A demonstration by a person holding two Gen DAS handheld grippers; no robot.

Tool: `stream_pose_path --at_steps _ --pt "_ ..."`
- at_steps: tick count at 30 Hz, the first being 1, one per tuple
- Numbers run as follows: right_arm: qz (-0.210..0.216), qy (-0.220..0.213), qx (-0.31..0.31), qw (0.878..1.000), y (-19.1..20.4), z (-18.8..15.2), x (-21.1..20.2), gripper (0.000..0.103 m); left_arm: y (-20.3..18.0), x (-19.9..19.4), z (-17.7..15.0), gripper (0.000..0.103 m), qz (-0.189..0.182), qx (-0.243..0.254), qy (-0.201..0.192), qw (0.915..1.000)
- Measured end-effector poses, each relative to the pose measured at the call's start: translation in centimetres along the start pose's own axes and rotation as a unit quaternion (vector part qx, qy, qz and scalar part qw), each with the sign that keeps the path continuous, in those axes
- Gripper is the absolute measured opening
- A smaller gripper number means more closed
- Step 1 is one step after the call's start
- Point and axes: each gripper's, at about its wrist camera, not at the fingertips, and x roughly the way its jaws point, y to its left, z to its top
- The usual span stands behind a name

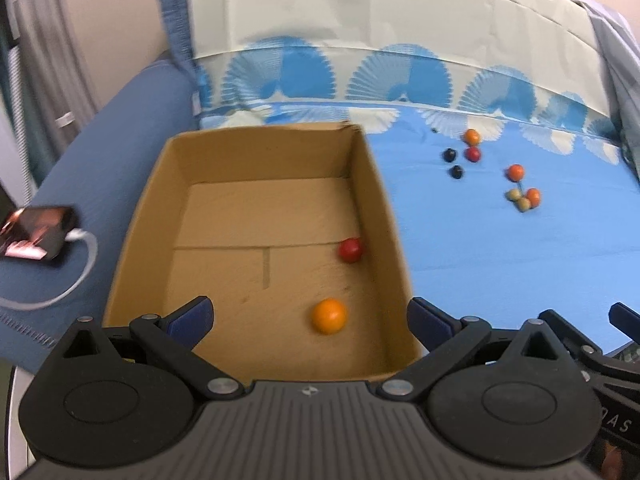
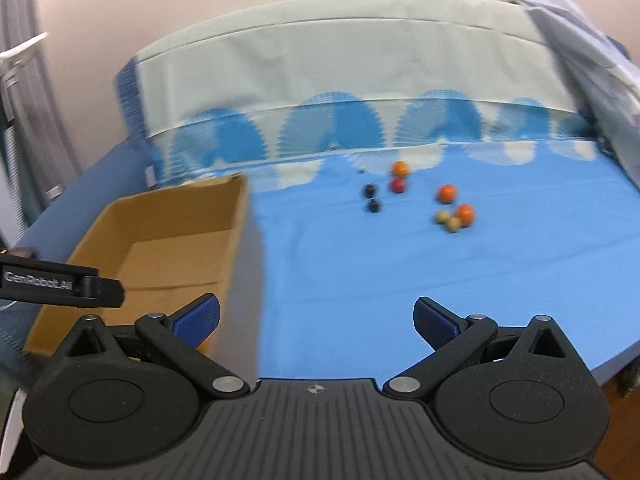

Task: Organize fruits
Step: 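Grasp the dark cherry with the left tool while the right tool grasps a yellow fruit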

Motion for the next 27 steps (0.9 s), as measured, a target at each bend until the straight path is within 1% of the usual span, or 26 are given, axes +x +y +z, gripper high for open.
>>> stream_pose_path --at_steps 2,5,8,12,15,18,20,21,23,25,27 --pt "-0.019 -0.006 0.008 1.000 -1.9 0.3 0.6 0.102 -1.6 0.8 0.9 0.103 -0.013 0.008 -0.002 0.9999" --pt "-0.047 -0.011 0.023 0.999 -5.1 0.8 1.8 0.102 -4.6 2.3 2.3 0.103 -0.023 0.030 -0.007 0.9993" --pt "-0.074 -0.020 0.037 0.996 -8.3 1.7 3.4 0.102 -7.4 4.5 4.1 0.103 -0.040 0.043 -0.004 0.9982" --pt "-0.107 -0.040 0.051 0.992 -12.5 3.4 6.4 0.102 -10.8 8.5 7.0 0.103 -0.058 0.040 0.001 0.9976" --pt "-0.125 -0.049 0.055 0.989 -15.6 4.7 9.8 0.102 -13.7 12.2 9.3 0.103 -0.058 0.047 -0.008 0.9972" --pt "-0.132 -0.042 0.061 0.988 -18.5 6.0 14.4 0.102 -16.6 16.5 11.5 0.103 -0.063 0.058 -0.004 0.9963" --pt "-0.129 -0.029 0.065 0.989 -20.1 6.7 17.8 0.102 -18.0 19.6 12.8 0.103 -0.069 0.059 0.011 0.9958" --pt "-0.127 -0.022 0.069 0.989 -20.8 6.9 19.4 0.102 -18.7 21.4 13.5 0.103 -0.074 0.052 0.020 0.9957" --pt "-0.118 -0.005 0.074 0.990 -22.2 7.2 22.7 0.102 -19.4 24.3 14.1 0.103 -0.077 0.039 0.029 0.9958" --pt "-0.103 0.012 0.071 0.992 -22.6 7.0 25.4 0.102 -19.9 27.4 14.6 0.103 -0.077 0.026 0.043 0.9957" --pt "-0.085 0.029 0.070 0.994 -22.4 6.4 27.5 0.101 -20.4 29.9 15.1 0.103 -0.070 0.017 0.053 0.9960"
